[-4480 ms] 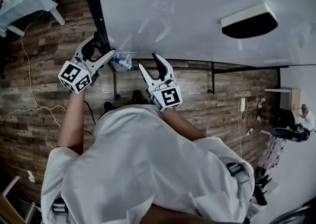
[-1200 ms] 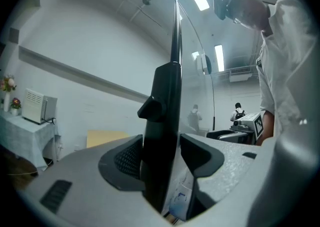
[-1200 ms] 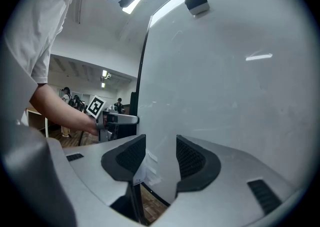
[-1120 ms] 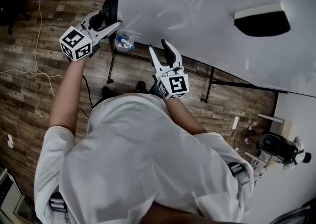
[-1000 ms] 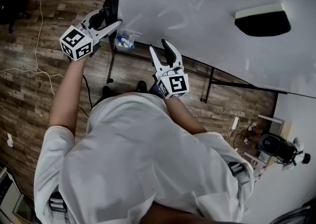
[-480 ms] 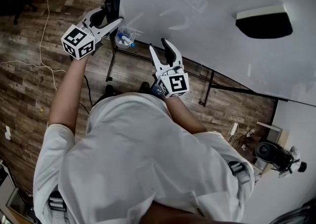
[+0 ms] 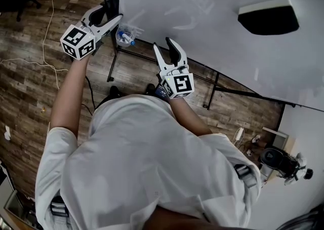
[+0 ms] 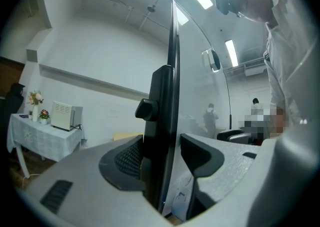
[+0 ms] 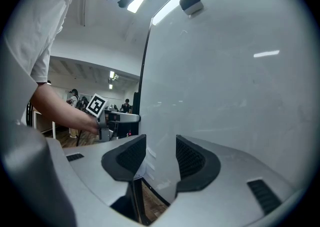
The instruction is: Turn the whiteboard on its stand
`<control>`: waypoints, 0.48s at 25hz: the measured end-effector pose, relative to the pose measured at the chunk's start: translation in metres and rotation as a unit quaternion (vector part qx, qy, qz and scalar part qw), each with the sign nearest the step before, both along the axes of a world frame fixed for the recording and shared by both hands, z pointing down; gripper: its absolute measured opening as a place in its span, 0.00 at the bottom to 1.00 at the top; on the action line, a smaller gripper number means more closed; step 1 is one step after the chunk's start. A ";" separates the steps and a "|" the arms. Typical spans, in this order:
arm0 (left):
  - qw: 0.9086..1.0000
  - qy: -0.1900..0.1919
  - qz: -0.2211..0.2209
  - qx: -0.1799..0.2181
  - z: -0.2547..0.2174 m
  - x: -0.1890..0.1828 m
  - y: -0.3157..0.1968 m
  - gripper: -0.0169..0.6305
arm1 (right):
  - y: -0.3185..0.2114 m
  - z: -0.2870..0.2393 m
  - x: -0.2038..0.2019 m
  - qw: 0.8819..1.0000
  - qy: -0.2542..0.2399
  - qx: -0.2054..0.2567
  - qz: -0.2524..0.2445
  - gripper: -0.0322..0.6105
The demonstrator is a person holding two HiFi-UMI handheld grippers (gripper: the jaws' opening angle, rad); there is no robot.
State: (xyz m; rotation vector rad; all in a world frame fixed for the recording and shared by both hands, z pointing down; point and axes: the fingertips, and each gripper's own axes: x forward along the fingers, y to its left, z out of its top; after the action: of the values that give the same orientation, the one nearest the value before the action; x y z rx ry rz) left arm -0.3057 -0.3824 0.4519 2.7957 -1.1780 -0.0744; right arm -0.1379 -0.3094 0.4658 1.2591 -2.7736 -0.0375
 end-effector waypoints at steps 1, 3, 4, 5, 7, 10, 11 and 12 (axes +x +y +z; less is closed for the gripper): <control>1.000 0.000 -0.002 0.000 0.000 0.002 0.000 0.40 | -0.001 0.000 0.004 1.000 -0.001 0.000 0.000 0.34; 1.000 -0.001 -0.003 -0.001 -0.001 0.004 -0.001 0.39 | -0.002 -0.002 0.009 1.000 -0.001 0.001 0.000 0.34; 1.000 -0.002 -0.003 -0.001 -0.003 0.003 0.000 0.39 | -0.002 -0.003 0.009 1.000 -0.001 0.001 -0.001 0.34; 1.000 -0.003 -0.004 -0.001 -0.004 0.002 0.000 0.39 | -0.002 -0.004 0.009 1.000 -0.001 0.002 -0.001 0.34; 1.000 -0.001 -0.006 0.000 -0.005 0.000 0.000 0.39 | -0.002 -0.006 0.009 1.000 -0.002 0.004 -0.003 0.33; 1.000 0.002 -0.013 0.001 -0.005 -0.003 0.001 0.39 | -0.001 -0.006 0.009 1.000 -0.002 0.005 -0.004 0.33; 1.000 0.002 -0.015 0.002 -0.005 -0.003 0.002 0.39 | -0.001 -0.007 0.009 1.000 -0.001 0.006 -0.003 0.33; 1.000 0.002 -0.016 0.002 -0.006 -0.004 0.002 0.39 | -0.001 -0.008 0.009 1.000 -0.001 0.006 -0.003 0.33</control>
State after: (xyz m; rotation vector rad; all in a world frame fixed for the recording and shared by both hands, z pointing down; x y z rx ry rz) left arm -0.3096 -0.3802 0.4461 2.7790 -1.2235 -0.0846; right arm -0.1287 -0.3104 0.4582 1.2543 -2.7833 -0.0535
